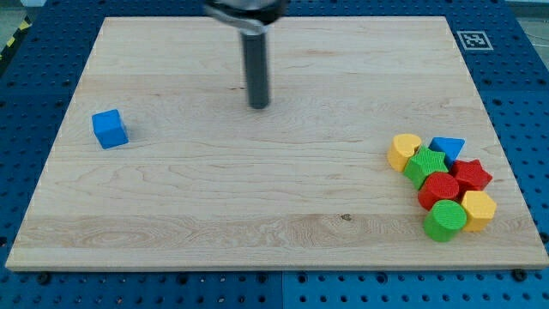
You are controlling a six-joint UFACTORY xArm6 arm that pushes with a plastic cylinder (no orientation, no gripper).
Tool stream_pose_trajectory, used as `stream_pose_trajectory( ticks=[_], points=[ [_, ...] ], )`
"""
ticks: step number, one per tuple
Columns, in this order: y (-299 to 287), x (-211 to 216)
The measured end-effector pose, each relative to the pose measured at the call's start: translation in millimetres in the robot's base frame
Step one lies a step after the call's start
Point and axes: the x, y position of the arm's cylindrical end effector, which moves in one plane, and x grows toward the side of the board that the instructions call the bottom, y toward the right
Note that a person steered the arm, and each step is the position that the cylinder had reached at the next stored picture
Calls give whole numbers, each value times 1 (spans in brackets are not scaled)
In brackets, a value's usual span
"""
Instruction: Drag the blue triangle to the top of the yellow heart
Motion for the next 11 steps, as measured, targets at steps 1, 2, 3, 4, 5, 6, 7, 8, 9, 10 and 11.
stream_pose_trajectory(
  ticks=[1,2,3,4,5,6,7,8,9,10,11],
  points=[
    [85,0],
    [160,3],
    [216,21],
    [234,47],
    [245,67],
    [261,76],
    [275,84],
    [265,94],
    [242,94],
    [221,94],
    [200,89]
  ],
)
